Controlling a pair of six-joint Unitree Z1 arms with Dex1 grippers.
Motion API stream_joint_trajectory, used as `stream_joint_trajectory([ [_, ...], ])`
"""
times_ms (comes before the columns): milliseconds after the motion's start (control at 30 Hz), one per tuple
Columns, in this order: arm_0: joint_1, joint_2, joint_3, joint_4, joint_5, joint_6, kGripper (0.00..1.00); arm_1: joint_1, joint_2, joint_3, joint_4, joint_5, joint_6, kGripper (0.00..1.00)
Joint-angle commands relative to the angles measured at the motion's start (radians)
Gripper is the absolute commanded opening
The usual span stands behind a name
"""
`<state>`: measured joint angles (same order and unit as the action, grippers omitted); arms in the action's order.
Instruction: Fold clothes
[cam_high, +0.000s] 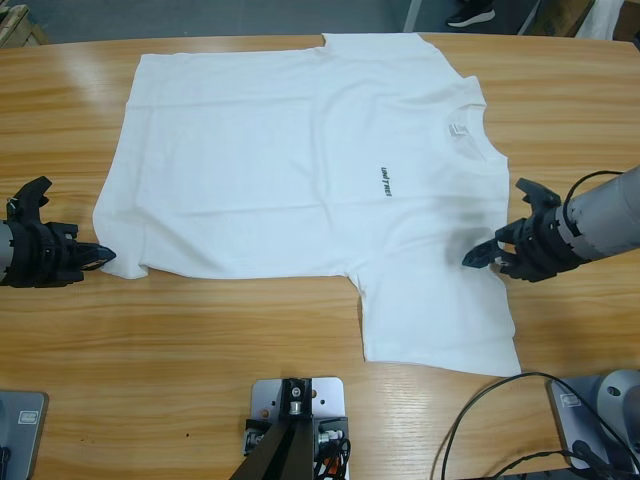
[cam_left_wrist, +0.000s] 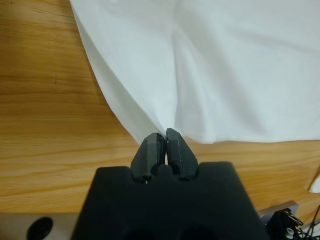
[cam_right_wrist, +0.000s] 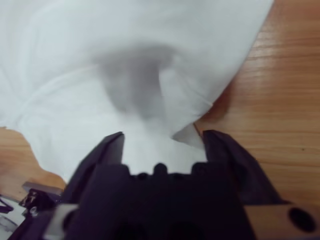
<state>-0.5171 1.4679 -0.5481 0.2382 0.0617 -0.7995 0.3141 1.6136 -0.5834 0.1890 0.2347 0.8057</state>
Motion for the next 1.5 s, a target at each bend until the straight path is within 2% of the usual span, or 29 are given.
stream_joint_trajectory([
  [33,0.011,-0.008,0.036,-0.012,-0.017,0.014,0.0,-0.024,0.07,0.008,0.0,0.017,0.01,0.707],
  [100,0.011,-0.008,0.036,-0.013,-0.017,0.014,0.0,-0.024,0.07,0.008,0.0,0.015,0.009,0.435],
  [167,0.011,-0.008,0.036,-0.013,-0.017,0.014,0.0,-0.024,0.069,0.008,-0.001,0.015,0.004,0.015],
  [433,0.011,-0.01,0.036,-0.013,-0.017,0.014,0.0,-0.024,0.067,0.011,-0.004,-0.004,-0.039,0.0],
  [633,0.011,-0.012,0.037,-0.013,-0.017,0.014,0.0,-0.024,-0.042,0.041,-0.019,-0.07,-0.053,0.0],
  [1133,0.011,-0.038,0.042,-0.016,-0.017,0.017,0.0,-0.018,-0.106,0.053,-0.031,-0.062,-0.068,0.0],
  [1500,0.101,-0.152,0.039,0.001,-0.023,0.066,0.0,-0.046,-0.176,0.028,0.015,-0.038,-0.08,0.0],
])
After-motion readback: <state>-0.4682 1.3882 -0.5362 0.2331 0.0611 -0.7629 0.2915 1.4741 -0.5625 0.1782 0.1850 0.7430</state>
